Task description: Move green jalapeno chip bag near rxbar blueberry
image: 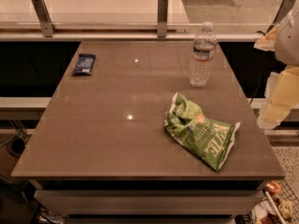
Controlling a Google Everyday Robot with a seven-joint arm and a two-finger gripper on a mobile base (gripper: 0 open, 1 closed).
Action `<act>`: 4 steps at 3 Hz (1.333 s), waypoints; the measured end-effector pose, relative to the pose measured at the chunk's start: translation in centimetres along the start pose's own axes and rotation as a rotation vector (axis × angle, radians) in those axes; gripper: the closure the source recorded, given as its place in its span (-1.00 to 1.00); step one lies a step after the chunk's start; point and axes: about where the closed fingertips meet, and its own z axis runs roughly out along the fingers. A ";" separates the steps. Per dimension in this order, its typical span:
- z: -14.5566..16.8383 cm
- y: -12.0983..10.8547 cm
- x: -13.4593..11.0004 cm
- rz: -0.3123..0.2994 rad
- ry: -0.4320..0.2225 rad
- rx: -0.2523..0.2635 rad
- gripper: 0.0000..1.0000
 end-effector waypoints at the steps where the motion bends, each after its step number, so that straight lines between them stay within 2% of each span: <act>1: 0.1 -0.1 -0.1 0.004 -0.006 0.002 -1.00; 3: 3.8 -0.5 -0.5 0.124 -0.063 -0.023 -1.00; 4: 6.5 -0.6 -1.7 0.175 -0.082 -0.045 -1.00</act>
Offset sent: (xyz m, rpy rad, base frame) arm 0.0212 0.0045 -0.0389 0.1184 0.0363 -0.1208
